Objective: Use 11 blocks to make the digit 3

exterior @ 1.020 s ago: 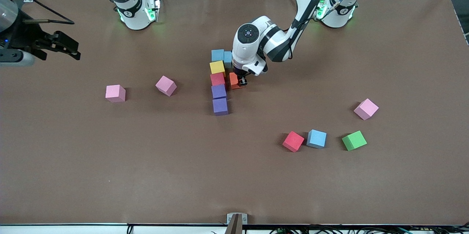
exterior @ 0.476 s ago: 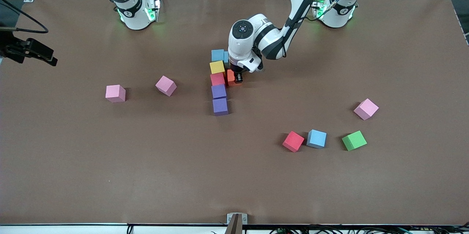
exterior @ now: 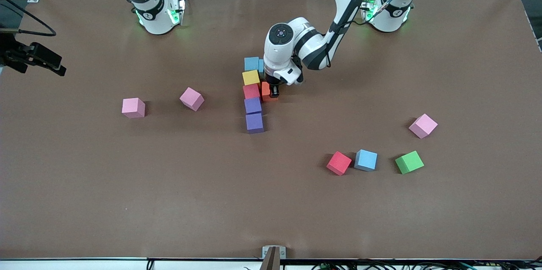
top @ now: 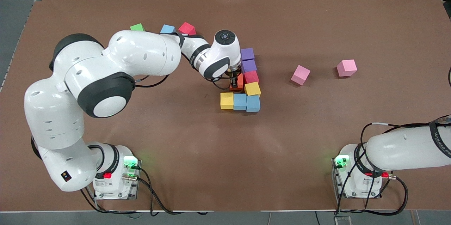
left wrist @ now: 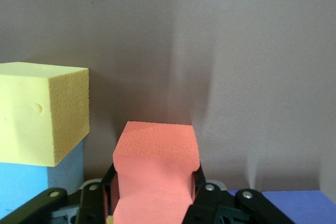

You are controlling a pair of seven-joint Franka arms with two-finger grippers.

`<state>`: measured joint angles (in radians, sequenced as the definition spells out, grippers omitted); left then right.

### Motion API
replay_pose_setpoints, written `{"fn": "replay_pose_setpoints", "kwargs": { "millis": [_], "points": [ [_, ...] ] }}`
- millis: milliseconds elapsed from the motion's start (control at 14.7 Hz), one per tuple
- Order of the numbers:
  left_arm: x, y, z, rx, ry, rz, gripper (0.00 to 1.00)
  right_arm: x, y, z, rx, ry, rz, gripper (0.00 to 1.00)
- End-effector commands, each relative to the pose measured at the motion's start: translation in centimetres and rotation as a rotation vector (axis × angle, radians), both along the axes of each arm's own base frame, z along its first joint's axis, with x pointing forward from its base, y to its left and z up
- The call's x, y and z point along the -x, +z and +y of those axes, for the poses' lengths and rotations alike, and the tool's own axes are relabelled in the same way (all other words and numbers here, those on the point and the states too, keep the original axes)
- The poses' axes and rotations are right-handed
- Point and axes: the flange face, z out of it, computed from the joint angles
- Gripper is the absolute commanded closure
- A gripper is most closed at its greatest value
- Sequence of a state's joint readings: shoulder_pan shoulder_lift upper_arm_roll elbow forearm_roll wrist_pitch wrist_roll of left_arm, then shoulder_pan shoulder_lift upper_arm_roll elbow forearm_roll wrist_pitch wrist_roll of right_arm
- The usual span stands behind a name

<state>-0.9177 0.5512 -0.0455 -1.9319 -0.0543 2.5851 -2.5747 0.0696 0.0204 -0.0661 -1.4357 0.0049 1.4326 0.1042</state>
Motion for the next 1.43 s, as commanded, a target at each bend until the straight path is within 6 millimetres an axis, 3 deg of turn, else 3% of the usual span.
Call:
{"fn": "replay_pose_setpoints", "kwargs": {
  "millis": [0, 748, 952, 1360],
  "points": [
    [-0.7, -0.4, -0.2, 0.01, -0.015, -0.025, 0.98, 0.8, 0.3, 0.2, -0.003, 0.012, -0.013, 0.0],
    [-1.3, -0.9, -0.5, 0.021, -0.018, -0.034, 0.98, 0.9, 0.1, -1.3, -0.006, -0.017, 0.001, 0.0],
    [-1.6, -1.2, -0.7, 0.022, -0.016, -0.035, 0.98, 0.7, -0.1, -3.9, -0.01, 0.0, -0.006, 0.0],
    [-1.8, -1.4, -0.8, 0.023, -0.015, -0.036, 0.96, 0.7, -0.1, -3.7, -0.01, 0.002, -0.009, 0.0]
  ]
}}
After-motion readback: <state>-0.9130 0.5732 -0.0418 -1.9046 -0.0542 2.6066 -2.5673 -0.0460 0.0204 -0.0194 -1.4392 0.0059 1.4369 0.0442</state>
